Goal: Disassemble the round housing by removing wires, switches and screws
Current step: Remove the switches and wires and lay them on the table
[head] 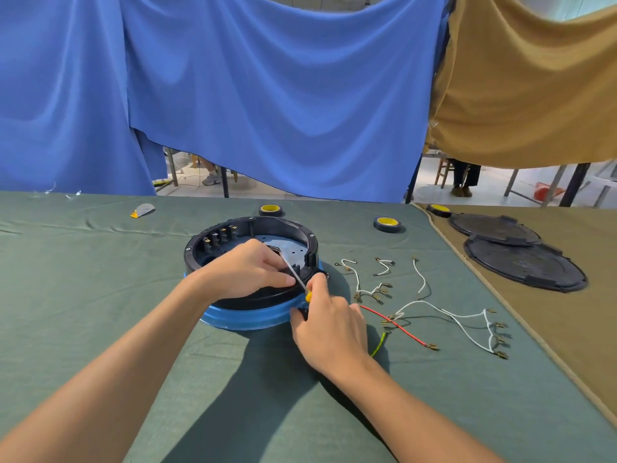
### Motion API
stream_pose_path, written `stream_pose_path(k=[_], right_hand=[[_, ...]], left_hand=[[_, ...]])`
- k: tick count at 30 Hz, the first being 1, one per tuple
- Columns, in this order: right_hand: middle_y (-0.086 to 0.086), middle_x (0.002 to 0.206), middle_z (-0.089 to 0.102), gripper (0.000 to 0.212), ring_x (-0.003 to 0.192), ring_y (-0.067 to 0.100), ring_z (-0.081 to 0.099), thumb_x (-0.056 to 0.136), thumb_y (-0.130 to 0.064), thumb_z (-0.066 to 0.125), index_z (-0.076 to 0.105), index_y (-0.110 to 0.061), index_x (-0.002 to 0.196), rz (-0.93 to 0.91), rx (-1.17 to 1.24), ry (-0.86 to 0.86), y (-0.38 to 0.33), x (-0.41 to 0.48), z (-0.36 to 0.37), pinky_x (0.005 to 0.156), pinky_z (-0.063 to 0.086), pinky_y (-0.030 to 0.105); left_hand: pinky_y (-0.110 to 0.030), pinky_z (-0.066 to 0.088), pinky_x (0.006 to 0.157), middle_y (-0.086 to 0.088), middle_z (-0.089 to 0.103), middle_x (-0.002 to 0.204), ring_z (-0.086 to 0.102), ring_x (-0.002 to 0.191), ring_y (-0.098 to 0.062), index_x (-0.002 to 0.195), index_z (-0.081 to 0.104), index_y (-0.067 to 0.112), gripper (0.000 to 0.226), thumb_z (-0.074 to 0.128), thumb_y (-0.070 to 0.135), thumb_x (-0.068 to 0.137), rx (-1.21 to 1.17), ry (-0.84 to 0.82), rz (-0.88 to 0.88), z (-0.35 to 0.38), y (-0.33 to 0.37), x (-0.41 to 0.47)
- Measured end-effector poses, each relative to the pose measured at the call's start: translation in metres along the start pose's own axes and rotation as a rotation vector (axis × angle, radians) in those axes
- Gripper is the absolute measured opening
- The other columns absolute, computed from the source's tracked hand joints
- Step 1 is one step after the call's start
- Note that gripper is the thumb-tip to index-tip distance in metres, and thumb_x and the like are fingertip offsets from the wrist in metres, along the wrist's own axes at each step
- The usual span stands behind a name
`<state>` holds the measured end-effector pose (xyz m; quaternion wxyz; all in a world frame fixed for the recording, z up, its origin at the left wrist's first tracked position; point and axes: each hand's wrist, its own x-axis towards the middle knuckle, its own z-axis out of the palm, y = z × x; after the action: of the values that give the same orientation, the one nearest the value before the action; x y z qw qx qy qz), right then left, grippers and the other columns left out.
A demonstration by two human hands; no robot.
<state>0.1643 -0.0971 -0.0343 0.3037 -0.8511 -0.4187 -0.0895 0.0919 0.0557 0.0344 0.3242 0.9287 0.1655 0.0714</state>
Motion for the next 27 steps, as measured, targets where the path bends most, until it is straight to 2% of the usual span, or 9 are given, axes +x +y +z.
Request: stream_pose_path(k=[3,5,8,12,15,17,20,24,27], right_hand=[[0.007,0.096,0.068,0.030,0.095,0.036,0.061,0.089,-0.041,0.056,0.030,-0.029,0.096,-0.020,-0.007,-0.011,0.004,0.003,-0.007,0.070,0.033,0.038],[0.006,0.096,0.069,0.030,0.094,0.036,0.062,0.087,-0.047,0.059,0.036,-0.029,0.096,-0.053,-0.065,0.003,0.007,0.004,-0.013,0.066,0.031,0.036],[0.007,0.096,0.068,0.036,0.093,0.035,0.063,0.083,-0.056,0.060,0.039,-0.028,0.092,-0.057,-0.160,0.012,0.011,0.003,-0.017,0.065,0.033,0.037],[0.006,0.097,0.066,0.024,0.095,0.035,0.062,0.083,-0.044,0.057,0.043,-0.025,0.088,0.019,-0.147,-0.006,0.018,0.005,-0.020,0.067,0.039,0.037],[0.003,0.097,0.061,0.022,0.094,0.032,0.059,0.079,-0.036,0.056,0.039,-0.023,0.082,0.054,-0.146,-0.032,0.024,0.011,-0.024,0.064,0.034,0.032],[0.002,0.096,0.060,0.020,0.092,0.032,0.058,0.076,-0.033,0.058,0.043,-0.021,0.082,0.079,-0.138,-0.079,0.029,0.017,-0.030,0.063,0.034,0.032],[0.002,0.092,0.062,0.021,0.090,0.030,0.057,0.073,-0.029,0.062,0.051,-0.023,0.090,0.119,-0.050,-0.167,0.039,0.023,-0.038,0.065,0.044,0.034],[-0.005,0.096,0.064,0.041,0.092,0.024,0.057,0.065,-0.050,0.074,0.050,-0.031,0.094,0.117,0.020,-0.193,0.040,0.026,-0.039,0.072,0.048,0.035],[-0.001,0.093,0.064,0.034,0.093,0.026,0.057,0.070,-0.045,0.074,0.054,-0.027,0.091,0.140,-0.009,-0.153,0.038,0.027,-0.034,0.072,0.048,0.034]], left_hand=[[-0.055,0.048,0.096,-0.015,0.072,0.096,0.067,0.085,-0.026,0.091,0.078,0.024,0.012,0.069,0.032,0.089,0.005,0.017,0.020,0.001,0.000,0.000],[-0.049,0.050,0.096,-0.005,0.075,0.093,0.069,0.093,-0.024,0.094,0.078,0.027,0.011,0.070,0.032,0.089,0.000,0.029,0.020,0.001,-0.001,0.000],[-0.045,0.051,0.096,0.002,0.076,0.093,0.070,0.095,-0.019,0.095,0.077,0.033,0.010,0.071,0.032,0.088,-0.013,0.046,0.018,0.002,-0.003,0.001],[-0.042,0.051,0.097,0.011,0.076,0.090,0.070,0.094,-0.013,0.097,0.077,0.031,0.012,0.073,0.033,0.086,-0.020,0.053,0.012,0.003,-0.007,0.002],[-0.042,0.051,0.097,0.009,0.075,0.092,0.070,0.095,-0.014,0.098,0.077,0.027,0.015,0.074,0.034,0.085,-0.014,0.073,0.013,0.004,-0.008,0.003],[-0.041,0.051,0.098,0.012,0.075,0.092,0.070,0.096,-0.012,0.101,0.077,0.026,0.019,0.074,0.035,0.085,-0.021,0.077,0.012,0.005,-0.009,0.004],[-0.040,0.050,0.098,0.018,0.075,0.091,0.070,0.095,-0.007,0.102,0.077,0.026,0.020,0.074,0.036,0.085,-0.023,0.077,0.011,0.005,-0.011,0.004],[-0.042,0.051,0.098,0.011,0.076,0.093,0.070,0.096,-0.012,0.099,0.078,0.025,0.017,0.074,0.034,0.085,-0.021,0.076,0.028,0.004,-0.011,0.005],[-0.039,0.051,0.099,0.023,0.073,0.086,0.069,0.095,-0.004,0.101,0.077,0.027,0.019,0.075,0.034,0.084,-0.027,0.082,0.018,0.005,-0.012,0.005]])
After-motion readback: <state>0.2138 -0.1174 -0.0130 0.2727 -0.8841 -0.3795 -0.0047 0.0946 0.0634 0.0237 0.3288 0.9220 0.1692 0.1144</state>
